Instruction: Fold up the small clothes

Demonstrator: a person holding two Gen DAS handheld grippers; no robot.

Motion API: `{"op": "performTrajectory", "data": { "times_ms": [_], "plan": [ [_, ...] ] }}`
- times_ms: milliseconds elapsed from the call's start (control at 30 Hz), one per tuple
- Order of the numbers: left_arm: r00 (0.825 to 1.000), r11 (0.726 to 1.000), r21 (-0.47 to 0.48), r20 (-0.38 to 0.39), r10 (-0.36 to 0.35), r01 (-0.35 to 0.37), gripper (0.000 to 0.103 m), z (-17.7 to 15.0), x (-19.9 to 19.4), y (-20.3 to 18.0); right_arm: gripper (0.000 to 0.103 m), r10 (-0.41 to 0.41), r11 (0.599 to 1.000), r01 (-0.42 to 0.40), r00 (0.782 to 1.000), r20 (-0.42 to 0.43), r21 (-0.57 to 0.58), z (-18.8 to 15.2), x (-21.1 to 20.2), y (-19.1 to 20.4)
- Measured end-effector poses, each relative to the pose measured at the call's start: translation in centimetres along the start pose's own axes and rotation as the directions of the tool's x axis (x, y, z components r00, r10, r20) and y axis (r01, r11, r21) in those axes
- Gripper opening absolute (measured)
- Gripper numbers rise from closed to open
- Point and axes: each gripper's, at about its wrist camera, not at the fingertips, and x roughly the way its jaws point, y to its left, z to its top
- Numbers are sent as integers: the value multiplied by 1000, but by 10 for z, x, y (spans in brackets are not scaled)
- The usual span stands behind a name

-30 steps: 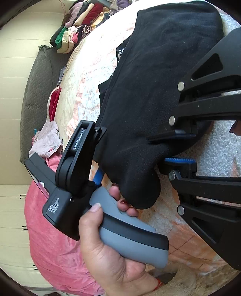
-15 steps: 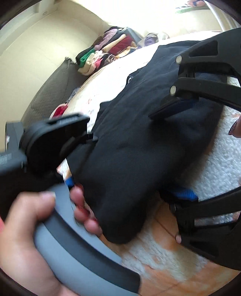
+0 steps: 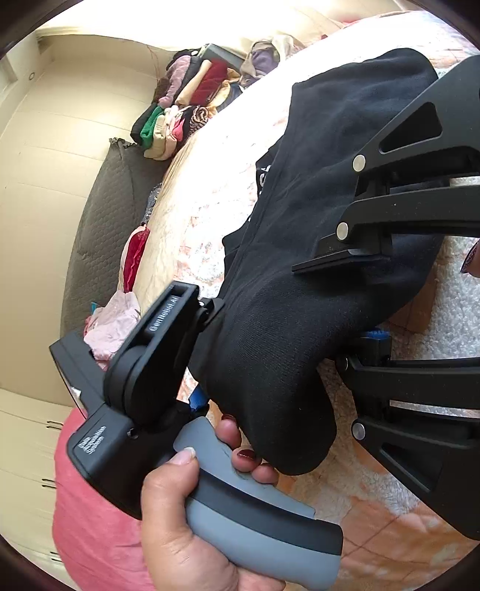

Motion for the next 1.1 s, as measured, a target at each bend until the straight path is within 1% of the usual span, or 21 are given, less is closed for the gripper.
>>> {"op": "performTrajectory", "data": {
  "times_ms": [133,167,233,300,333,367,433,533,600,767,1100],
  "plan": [
    [1000,1000,-1,-9,-9,9,73,2,0,-8,22,1,1000,-1,1000,1,-3,1,0,-1],
    [1000,1000,-2,-12,-9,9,70,2,0,-10,22,2,1000,-2,1000,1,-2,1,-1,-2],
    [1000,1000,3,-17,-6,6,63,1,1,-13,22,2,1000,-2,1000,3,-3,1,-2,-2],
    [1000,1000,6,-19,-4,4,51,0,1,-16,22,-3,1000,3,1000,7,1,1,-3,-3],
    [1000,1000,5,-19,-5,5,46,0,0,-18,22,-5,1000,5,1000,9,6,2,-1,-4],
    [1000,1000,5,-18,-8,8,38,0,-1,-20,22,-6,1000,6,1000,12,14,1,-3,-6],
    [1000,1000,10,-7,-4,4,35,0,-5,-24,21,-8,1000,7,1000,13,29,3,-7,-10],
    [1000,999,40,20,1,-2,27,1,-16,-37,20,-16,998,14,999,28,59,5,-15,-20],
    [999,998,61,37,-3,1,26,3,-24,-49,19,-19,996,15,999,40,93,6,-22,-28],
    [998,994,112,68,-3,-5,26,9,-34,-83,17,-27,986,18,998,57,164,6,-36,-51],
    [997,983,182,74,-5,-9,26,13,-33,-148,13,-24,952,2,997,67,307,-6,-54,-99]
  ]
}}
